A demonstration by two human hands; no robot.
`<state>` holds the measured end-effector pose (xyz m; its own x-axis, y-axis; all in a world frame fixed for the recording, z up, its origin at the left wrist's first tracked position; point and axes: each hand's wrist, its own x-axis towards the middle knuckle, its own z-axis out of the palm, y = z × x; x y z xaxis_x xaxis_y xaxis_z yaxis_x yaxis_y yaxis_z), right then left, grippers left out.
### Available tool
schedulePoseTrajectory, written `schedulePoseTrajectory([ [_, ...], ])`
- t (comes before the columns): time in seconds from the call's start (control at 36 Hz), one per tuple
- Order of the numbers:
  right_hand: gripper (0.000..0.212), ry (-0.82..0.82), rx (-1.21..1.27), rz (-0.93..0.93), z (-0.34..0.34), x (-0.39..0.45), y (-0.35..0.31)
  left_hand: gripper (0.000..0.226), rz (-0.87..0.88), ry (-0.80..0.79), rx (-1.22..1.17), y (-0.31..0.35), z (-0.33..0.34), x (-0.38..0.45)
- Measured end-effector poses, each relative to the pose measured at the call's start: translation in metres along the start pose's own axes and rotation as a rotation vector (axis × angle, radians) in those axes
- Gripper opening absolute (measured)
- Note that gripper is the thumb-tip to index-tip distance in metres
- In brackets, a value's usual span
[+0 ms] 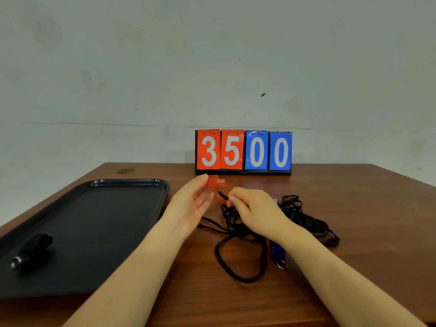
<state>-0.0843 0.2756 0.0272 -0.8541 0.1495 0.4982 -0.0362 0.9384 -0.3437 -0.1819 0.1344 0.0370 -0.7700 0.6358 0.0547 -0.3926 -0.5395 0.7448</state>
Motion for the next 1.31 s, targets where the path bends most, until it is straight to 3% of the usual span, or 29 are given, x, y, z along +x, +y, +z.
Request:
schedulePoseTrajectory([
  [0.25,0.02,-0.024,0.016,-0.071,0.004,-0.002,-0.006,0.015,0.264,0.166,0.722,-0.013,-0.001,0.003],
  [0.42,0.021,0.093,0.094,-0.005,0.003,0.0,-0.008,0.011,0.355,0.164,0.809,-0.013,-0.002,0.004],
  [0.67,0.012,0.304,0.088,0.121,-0.003,0.002,-0.002,0.015,0.36,0.025,0.985,-0.015,0.004,-0.002],
  [0.81,0.009,0.304,0.205,0.171,-0.007,0.003,0.001,0.014,0.254,-0.017,0.877,-0.014,0.008,-0.005],
  [1.0,0.014,0.117,0.578,0.236,-0.014,0.005,-0.002,0.019,-0.026,-0.095,0.207,-0.004,0.012,-0.007],
  [1.11,0.019,0.061,0.443,0.146,-0.008,0.001,-0.004,0.024,-0.051,-0.116,0.076,-0.003,0.012,-0.006],
  [1.31,0.022,-0.102,0.152,0.026,0.004,-0.001,-0.009,0.02,0.084,-0.021,0.15,-0.005,0.007,-0.003],
])
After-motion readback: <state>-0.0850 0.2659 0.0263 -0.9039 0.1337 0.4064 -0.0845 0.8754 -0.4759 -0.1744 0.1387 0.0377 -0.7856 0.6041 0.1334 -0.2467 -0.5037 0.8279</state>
